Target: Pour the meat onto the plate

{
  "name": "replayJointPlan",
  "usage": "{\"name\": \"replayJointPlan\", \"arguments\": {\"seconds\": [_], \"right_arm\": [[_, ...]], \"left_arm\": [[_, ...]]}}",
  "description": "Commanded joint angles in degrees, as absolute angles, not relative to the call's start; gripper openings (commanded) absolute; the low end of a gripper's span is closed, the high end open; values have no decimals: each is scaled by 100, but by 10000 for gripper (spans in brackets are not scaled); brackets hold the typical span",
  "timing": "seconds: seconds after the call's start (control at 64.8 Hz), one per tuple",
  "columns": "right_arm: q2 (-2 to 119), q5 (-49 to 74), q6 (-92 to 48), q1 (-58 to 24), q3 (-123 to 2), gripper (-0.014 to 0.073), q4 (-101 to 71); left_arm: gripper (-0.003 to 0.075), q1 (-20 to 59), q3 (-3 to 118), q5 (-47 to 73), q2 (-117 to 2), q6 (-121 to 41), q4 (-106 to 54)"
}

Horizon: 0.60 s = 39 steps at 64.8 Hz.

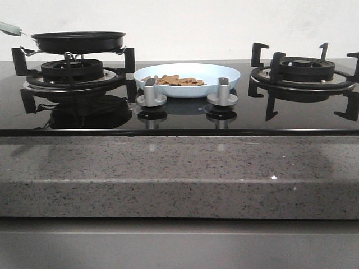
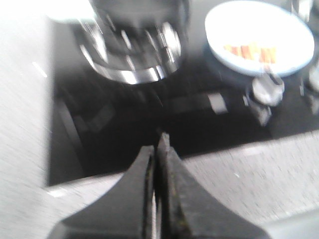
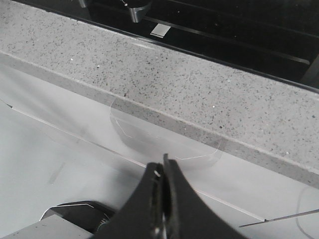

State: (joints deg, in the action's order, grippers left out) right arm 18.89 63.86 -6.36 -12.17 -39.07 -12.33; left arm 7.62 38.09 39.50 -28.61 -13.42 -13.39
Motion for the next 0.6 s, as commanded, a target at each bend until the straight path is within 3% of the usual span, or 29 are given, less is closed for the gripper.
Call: {"name": "replayJointPlan", "arguments": {"seconds": [0.0, 0.324, 0.478, 0.586], "right_arm": [[1942, 6059, -644, -1208, -4024, -69, -1239], [1942, 6059, -644, -1208, -4024, -69, -1239], [1942, 6059, -644, -1208, -4024, -69, -1239], [1942, 6059, -644, -1208, -4024, -69, -1239]], "left_arm": [[-20, 677, 3544, 3097, -2121, -1279, -1339], [-20, 362, 2154, 1743, -530, -1244, -1514], [-20, 286, 1659, 1638, -283, 354, -233], [-20, 286, 1299, 1378, -216, 493, -128]]}}
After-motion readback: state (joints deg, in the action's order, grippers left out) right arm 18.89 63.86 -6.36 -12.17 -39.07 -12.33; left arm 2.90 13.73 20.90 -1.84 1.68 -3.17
